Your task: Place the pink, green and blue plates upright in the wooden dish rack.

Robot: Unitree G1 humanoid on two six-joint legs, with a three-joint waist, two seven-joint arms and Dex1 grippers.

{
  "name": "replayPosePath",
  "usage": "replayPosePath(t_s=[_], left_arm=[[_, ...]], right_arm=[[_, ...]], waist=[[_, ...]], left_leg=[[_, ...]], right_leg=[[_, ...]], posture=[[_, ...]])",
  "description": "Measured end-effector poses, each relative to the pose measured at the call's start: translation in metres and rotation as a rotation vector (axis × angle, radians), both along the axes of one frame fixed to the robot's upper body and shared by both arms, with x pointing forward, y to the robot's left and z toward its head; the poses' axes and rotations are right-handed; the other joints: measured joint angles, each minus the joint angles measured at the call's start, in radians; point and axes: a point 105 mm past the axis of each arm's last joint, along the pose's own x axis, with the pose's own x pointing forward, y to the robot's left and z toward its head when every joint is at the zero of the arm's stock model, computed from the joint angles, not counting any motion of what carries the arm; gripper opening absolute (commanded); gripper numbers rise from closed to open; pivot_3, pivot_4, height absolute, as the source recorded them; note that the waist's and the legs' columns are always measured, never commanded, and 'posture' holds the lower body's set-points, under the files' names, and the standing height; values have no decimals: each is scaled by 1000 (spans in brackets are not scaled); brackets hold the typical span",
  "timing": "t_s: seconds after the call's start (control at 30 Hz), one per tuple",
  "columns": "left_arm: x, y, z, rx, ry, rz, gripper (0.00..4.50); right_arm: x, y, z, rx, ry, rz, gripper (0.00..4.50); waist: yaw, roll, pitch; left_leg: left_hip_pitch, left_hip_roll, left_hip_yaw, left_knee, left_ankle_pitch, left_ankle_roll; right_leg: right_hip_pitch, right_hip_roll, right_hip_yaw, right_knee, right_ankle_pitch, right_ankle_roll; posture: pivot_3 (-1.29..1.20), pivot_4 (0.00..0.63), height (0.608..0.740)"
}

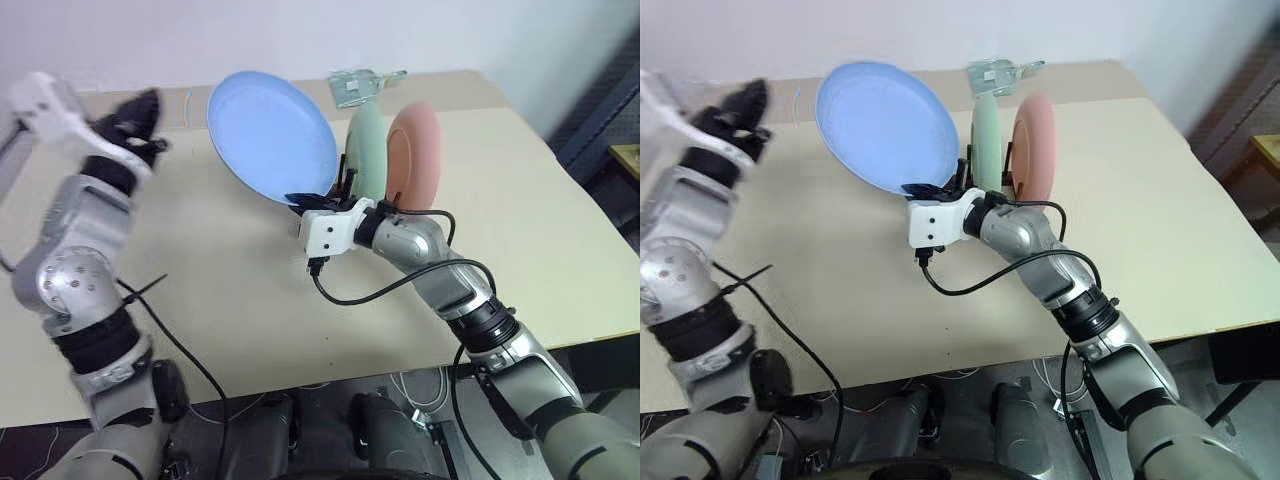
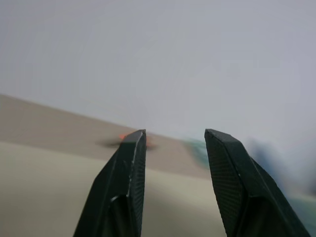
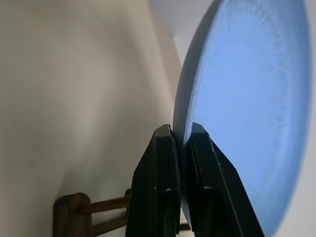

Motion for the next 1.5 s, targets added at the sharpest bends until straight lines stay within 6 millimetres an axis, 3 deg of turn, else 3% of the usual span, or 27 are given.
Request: replayPosePath(t_s=[0.07, 0.13, 0.23, 0.37, 0.53, 0.83, 0.97, 1.07, 1.17, 1.5], left_arm=[[-6, 25, -21, 144, 62, 122, 1956], [-7, 27, -49, 272, 134, 125, 1956], [-8, 1, -98, 430, 236, 1, 1956], [-18, -40, -143, 541, 290, -190, 1956], [-27, -72, -159, 529, 277, -334, 1956], [-33, -91, -156, 542, 242, -433, 1956], [-33, -94, -157, 539, 241, -447, 2003], [-33, -95, -157, 539, 240, -454, 2003], [-34, -96, -157, 540, 240, -457, 2003], [-34, -100, -157, 547, 235, -471, 2003]], right_arm=[[-6, -1, 20, 163, 53, 36, 0], [-17, 1, 43, 372, 164, 112, 0], [-36, 3, 64, 624, 382, 248, 0], [-35, -7, 59, 791, 630, 253, 0], [-24, -16, 47, 871, 769, 162, 0], [-7, -27, 35, 929, 847, 43, 0], [-4, -26, 28, 908, 898, 23, 1459], [0, -28, 21, 901, 922, -4, 3094], [0, -28, 21, 898, 920, -7, 4453], [1, -30, 23, 873, 884, -19, 4453]], waist=[[4, 0, 0], [12, 0, 0], [23, -1, -1], [28, 0, -1], [26, 0, -1], [9, 0, -1], [9, 0, -1], [9, 0, -1], [8, 0, -1], [8, 0, -1]], left_leg=[[0, 0, 0, -1, 0, 0], [0, 0, -2, -1, -1, -1], [0, -1, -4, -1, -6, 6], [0, -1, -4, -1, -7, 6], [-1, 0, -3, -9, -4, 3], [-1, 1, -3, -10, -1, 2], [-1, 1, -3, -10, -1, 3], [-1, 1, -3, -10, -1, 3], [-1, 1, -3, -10, -1, 3], [-1, 1, -3, -10, -1, 4]], right_leg=[[0, 0, 0, -1, 0, 0], [0, -1, 0, -2, 0, 0], [-1, -2, 0, -4, 0, -3], [-2, -4, 0, -5, 0, -7], [-8, -5, 0, -3, -1, -9], [-7, -4, 0, 0, -1, -9], [-7, -4, -1, 0, -1, -9], [-7, -4, -1, 0, -1, -9], [-7, -4, -1, 0, -1, -9], [-7, -4, -1, 0, -1, -9]], posture=[[0, 150, 719], [0, 150, 719], [0, 150, 719], [0, 150, 719], [0, 150, 719], [0, 150, 719], [0, 150, 719], [0, 150, 719], [0, 150, 719], [0, 150, 719]])
